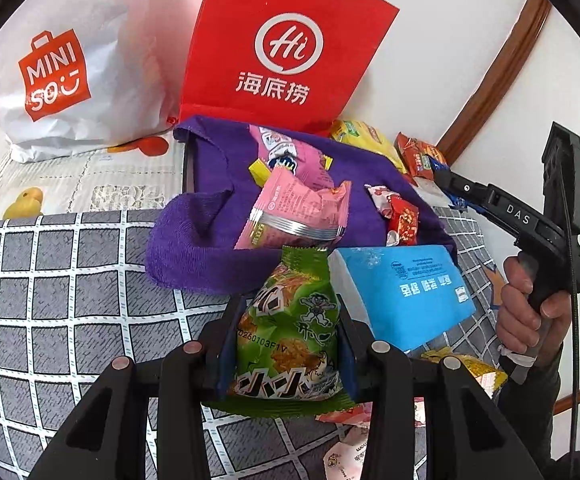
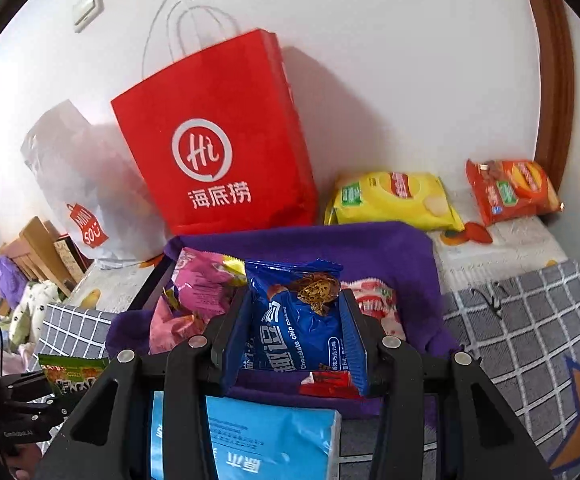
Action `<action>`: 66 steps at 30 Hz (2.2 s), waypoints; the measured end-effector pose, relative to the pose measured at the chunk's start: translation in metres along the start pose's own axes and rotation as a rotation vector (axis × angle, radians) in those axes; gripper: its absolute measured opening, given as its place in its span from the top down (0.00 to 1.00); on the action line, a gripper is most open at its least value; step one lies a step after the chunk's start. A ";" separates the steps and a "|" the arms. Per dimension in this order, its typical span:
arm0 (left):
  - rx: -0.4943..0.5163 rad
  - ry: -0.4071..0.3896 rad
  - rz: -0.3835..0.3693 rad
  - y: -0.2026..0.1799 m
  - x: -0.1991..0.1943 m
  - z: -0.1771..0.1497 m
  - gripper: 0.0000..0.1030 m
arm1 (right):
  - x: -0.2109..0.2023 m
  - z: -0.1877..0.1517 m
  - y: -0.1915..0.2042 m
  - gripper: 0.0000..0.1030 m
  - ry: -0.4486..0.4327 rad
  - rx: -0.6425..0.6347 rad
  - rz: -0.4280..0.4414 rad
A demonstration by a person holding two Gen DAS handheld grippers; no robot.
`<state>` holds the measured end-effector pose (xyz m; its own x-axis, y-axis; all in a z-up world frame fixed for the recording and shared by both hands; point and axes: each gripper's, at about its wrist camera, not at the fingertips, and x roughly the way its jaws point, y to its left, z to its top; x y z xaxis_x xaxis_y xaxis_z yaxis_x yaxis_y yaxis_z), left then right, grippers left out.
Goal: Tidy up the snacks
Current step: 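Lower the blue packet onto the purple cloth and open the right tool, then lower the green bag onto the purple cloth and open the left tool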
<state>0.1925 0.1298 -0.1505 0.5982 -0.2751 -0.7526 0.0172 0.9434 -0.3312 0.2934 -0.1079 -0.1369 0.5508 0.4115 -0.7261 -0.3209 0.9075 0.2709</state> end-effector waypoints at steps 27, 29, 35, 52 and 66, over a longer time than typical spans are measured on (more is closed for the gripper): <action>-0.014 0.012 -0.023 0.001 0.006 0.000 0.62 | 0.030 -0.016 -0.015 0.45 0.072 0.052 0.019; -0.021 0.020 -0.022 0.001 0.008 0.000 0.62 | 0.027 -0.016 -0.015 0.41 0.062 0.059 0.021; -0.029 0.011 -0.034 0.002 0.007 0.000 0.62 | 0.015 -0.014 -0.014 0.41 0.031 0.057 0.022; -0.049 -0.046 0.037 -0.001 -0.007 0.017 0.62 | -0.004 -0.008 -0.012 0.41 -0.003 -0.049 -0.086; -0.064 0.012 0.014 -0.050 0.035 0.085 0.62 | -0.012 -0.009 -0.011 0.41 -0.015 -0.102 -0.107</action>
<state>0.2807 0.0888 -0.1118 0.5885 -0.2648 -0.7639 -0.0421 0.9335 -0.3560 0.2835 -0.1232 -0.1366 0.5974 0.3152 -0.7374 -0.3361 0.9333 0.1266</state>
